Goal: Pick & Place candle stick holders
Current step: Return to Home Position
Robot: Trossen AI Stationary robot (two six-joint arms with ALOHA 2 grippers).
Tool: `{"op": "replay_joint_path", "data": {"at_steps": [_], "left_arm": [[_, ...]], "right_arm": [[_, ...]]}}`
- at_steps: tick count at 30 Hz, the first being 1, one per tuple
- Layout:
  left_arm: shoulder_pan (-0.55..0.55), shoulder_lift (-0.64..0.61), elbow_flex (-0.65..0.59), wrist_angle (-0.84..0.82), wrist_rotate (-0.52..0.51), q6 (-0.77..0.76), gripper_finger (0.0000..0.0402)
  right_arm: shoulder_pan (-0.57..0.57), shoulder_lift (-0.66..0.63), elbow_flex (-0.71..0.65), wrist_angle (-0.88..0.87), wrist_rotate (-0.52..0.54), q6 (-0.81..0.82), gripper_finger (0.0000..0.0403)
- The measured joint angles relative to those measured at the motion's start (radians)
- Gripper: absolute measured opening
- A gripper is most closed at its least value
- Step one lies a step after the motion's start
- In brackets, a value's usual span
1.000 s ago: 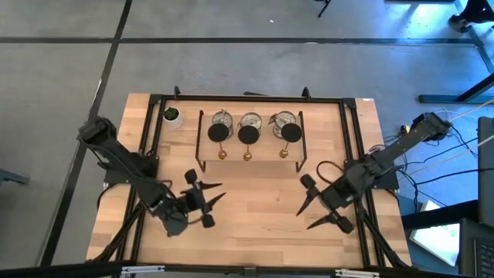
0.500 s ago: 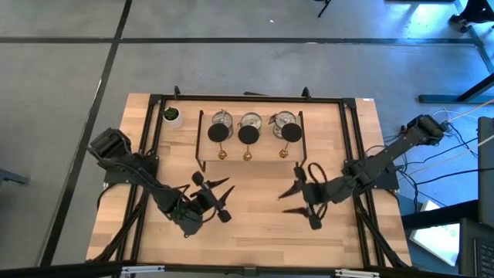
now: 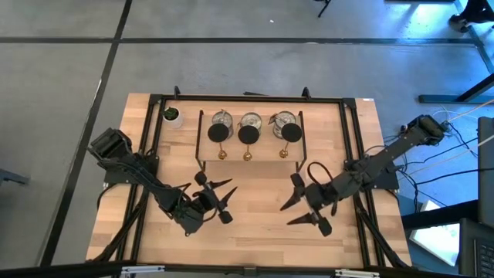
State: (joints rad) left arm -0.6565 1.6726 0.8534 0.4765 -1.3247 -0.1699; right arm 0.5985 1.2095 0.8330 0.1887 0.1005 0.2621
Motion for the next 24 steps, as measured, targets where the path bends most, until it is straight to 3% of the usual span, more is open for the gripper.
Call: {"op": "replay_joint_path", "data": {"at_steps": [3,7,10,16,19,24], "left_arm": [[0.017,0.0,0.0,0.023,-0.021,0.0,0.0141],[0.063,0.0,0.0,0.069,0.003,-0.021,0.0141],[0.097,-0.001,0.0,0.094,0.096,-0.066,0.0141],[0.115,-0.001,0.001,0.179,0.196,-0.068,0.0136],[0.068,0.031,0.044,0.211,0.155,-0.003,0.012],[-0.03,0.182,0.245,0.215,-0.042,0.149,0.0081]], "right_arm": [[-0.03,-0.012,0.0,0.019,-0.051,0.044,0.0211],[-0.068,-0.041,0.0,-0.021,-0.328,-0.128,0.0211],[-0.06,-0.051,0.0,-0.054,-0.481,-0.251,0.0211],[-0.029,-0.052,0.0,-0.19,-0.62,-0.365,0.0211],[-0.003,-0.052,-0.017,-0.201,-0.637,-0.37,0.0211],[0.029,-0.077,-0.096,-0.112,-0.708,-0.35,0.0211]]}}
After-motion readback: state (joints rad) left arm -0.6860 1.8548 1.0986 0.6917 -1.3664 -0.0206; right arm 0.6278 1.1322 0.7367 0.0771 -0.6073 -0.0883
